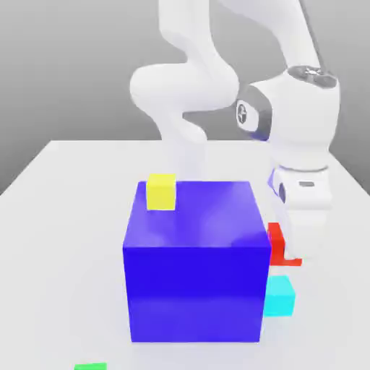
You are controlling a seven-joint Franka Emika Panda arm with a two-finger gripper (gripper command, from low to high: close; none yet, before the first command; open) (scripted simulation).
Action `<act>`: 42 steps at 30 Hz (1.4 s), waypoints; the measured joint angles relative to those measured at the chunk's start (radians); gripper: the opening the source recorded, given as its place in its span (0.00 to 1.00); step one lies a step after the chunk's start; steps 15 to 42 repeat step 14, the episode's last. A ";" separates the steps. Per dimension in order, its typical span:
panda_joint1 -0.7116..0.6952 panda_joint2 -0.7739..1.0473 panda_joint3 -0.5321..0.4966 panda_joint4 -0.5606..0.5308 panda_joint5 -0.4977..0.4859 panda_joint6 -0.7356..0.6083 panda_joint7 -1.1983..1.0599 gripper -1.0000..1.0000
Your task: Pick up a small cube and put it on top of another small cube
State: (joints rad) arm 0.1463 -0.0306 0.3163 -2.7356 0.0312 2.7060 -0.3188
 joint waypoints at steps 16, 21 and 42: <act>0.020 0.090 -0.031 0.001 -0.070 0.086 0.048 1.00; 0.020 0.090 -0.031 0.001 -0.070 0.086 0.048 1.00; 0.020 0.090 -0.031 0.001 -0.070 0.086 0.048 1.00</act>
